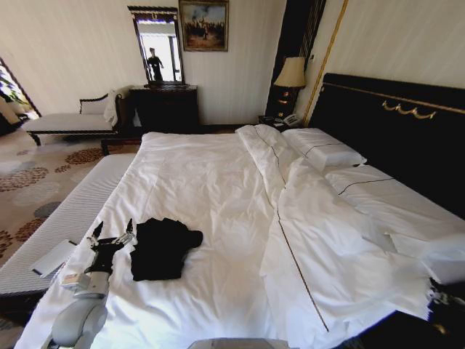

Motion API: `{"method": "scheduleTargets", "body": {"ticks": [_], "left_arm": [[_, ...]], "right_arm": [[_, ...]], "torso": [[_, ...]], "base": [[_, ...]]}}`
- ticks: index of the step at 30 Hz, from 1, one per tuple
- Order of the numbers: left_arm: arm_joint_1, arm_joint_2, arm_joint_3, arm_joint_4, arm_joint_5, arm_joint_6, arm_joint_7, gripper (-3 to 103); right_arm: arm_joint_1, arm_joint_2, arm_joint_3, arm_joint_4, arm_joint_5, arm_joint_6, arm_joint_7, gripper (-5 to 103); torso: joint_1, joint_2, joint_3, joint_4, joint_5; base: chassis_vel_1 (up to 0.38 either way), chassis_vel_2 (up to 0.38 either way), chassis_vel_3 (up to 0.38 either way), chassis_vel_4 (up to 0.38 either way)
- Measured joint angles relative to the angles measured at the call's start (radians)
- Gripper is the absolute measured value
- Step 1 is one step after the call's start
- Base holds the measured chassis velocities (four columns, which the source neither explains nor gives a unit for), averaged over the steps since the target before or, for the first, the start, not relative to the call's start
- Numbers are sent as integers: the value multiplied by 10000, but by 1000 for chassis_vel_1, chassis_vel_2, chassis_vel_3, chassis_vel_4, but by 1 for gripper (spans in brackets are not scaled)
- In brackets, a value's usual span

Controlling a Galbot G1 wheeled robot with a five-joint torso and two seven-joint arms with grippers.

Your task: Fold the clothes on the bed.

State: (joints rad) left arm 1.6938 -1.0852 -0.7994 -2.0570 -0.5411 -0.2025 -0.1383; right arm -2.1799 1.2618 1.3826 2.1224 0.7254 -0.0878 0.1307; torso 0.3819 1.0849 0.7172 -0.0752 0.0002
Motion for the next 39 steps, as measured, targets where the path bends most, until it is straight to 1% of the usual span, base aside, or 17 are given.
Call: {"method": "scheduleTargets", "body": {"ticks": [1, 2, 3, 7, 11, 12, 14, 15, 17, 18, 19, 22, 29, 39], "left_arm": [[-8, 0, 10, 7, 1, 0, -4, 100], [-37, 1, 50, 9, 14, 0, -5, 100], [-37, 1, 50, 9, 14, 0, -5, 100], [-89, 3, 110, -48, 80, 16, -23, 100], [-96, 15, 110, -113, 100, 44, -64, 100], [-86, 15, 111, -148, 111, 50, -71, 100], [-26, -5, 110, -234, 140, 60, -82, 100], [-26, -5, 110, -234, 140, 60, -82, 100], [38, -24, 109, -272, 170, 63, -84, 100], [86, -36, 102, -302, 186, 62, -84, 100], [86, -36, 102, -302, 186, 62, -84, 100], [169, -40, 76, -337, 205, 62, -84, 100], [130, -24, 59, -418, 208, 62, -95, 100], [149, -44, 55, -456, 218, 67, -112, 100]], "right_arm": [[65, -49, 46, -167, 51, 30, 0, 0], [291, -213, 166, -691, 139, 127, 0, 0], [291, -213, 166, -691, 139, 127, 0, 0], [741, -592, 344, -1779, 333, 235, 5, 0], [844, -624, 343, -2067, 301, 272, 7, 0], [839, -538, 286, -2081, 165, 329, 4, 0], [807, -232, 6, -2211, -418, 563, -16, 0], [807, -232, 6, -2211, -418, 563, -16, 0], [854, -92, -202, -2453, -709, 708, -16, 0], [924, -34, -356, -2739, -911, 888, -19, 0], [924, -34, -356, -2739, -911, 888, -19, 0], [1208, -82, -531, -3492, -1315, 1320, 5, 0], [1833, -592, -558, -4777, -1428, 1468, 257, 0], [2147, -377, -984, -5654, -1879, 1747, 390, 0]], "torso": [[0, 0, 0, 1, 0], [0, 0, 0, 0, 0], [0, 0, 0, 0, 0], [1, -1, 0, 1, 0], [1, -1, 1, 2, 0], [1, 0, 0, 2, -5], [1, -1, 0, -3, -5], [1, -1, 0, -3, -5], [1, -1, 0, -3, -4], [0, 0, 0, -2, -1], [0, 0, 0, -2, -1], [1, 0, 0, -1, 0], [1, -1, 1, 3, -1], [1, 0, 0, -4, -3]], "base": [[0, 0, 0, 0], [0, 0, 0, 0], [0, 0, 0, 0], [0, 0, 0, 0], [0, 0, 0, 0], [0, 0, 0, 0], [0, 0, 0, 0], [0, 0, 0, 0], [0, 0, 0, 0], [0, 0, 0, 0], [0, 0, 0, 0], [0, 0, 0, 0], [0, 0, 0, 0], [0, 0, 0, 0]]}}
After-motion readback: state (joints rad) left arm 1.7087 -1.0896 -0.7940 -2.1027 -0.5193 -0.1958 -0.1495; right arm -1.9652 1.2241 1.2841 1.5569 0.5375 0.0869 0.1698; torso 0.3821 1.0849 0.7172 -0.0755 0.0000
